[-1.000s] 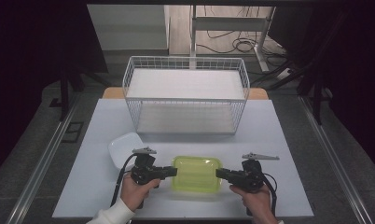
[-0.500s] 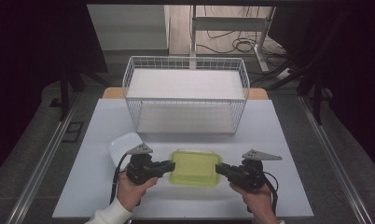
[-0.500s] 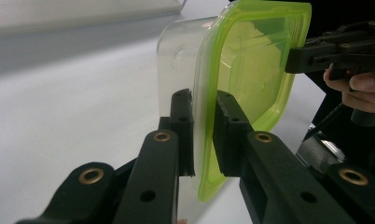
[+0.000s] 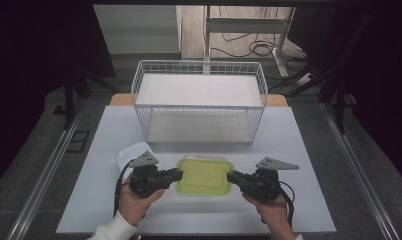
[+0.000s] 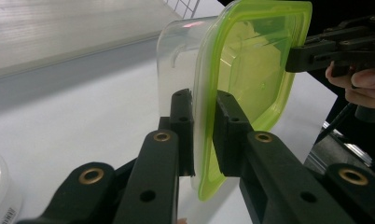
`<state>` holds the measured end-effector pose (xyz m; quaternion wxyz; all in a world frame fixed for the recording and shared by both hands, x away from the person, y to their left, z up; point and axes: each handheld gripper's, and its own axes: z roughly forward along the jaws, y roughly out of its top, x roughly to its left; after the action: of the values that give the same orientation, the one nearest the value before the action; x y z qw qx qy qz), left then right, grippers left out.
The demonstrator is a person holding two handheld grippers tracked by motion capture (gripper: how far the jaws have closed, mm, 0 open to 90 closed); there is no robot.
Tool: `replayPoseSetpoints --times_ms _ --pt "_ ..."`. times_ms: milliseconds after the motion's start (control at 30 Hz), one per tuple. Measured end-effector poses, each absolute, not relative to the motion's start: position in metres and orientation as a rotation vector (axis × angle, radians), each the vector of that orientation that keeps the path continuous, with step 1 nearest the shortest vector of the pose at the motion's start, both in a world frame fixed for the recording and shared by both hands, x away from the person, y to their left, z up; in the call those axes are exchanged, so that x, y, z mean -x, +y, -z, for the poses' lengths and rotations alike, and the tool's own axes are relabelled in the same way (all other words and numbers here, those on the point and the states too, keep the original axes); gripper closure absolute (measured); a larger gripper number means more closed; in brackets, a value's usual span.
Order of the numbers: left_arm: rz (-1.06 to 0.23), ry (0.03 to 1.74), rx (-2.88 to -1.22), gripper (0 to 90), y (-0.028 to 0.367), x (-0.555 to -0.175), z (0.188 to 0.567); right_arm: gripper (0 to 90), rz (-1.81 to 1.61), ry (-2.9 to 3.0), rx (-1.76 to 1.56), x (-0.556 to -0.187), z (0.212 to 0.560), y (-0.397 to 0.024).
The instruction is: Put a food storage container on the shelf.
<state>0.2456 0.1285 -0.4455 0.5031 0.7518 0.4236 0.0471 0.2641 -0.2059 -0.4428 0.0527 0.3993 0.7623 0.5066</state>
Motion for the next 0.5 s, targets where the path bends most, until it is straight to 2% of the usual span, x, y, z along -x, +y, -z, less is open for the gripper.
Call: replayPoseSetpoints --times_ms 500 --pt "-0.164 0.983 -1.804 79.8 0.132 -0.248 0.428 78.7 -1.532 2.302 -1.111 -0.267 0.423 -0.203"
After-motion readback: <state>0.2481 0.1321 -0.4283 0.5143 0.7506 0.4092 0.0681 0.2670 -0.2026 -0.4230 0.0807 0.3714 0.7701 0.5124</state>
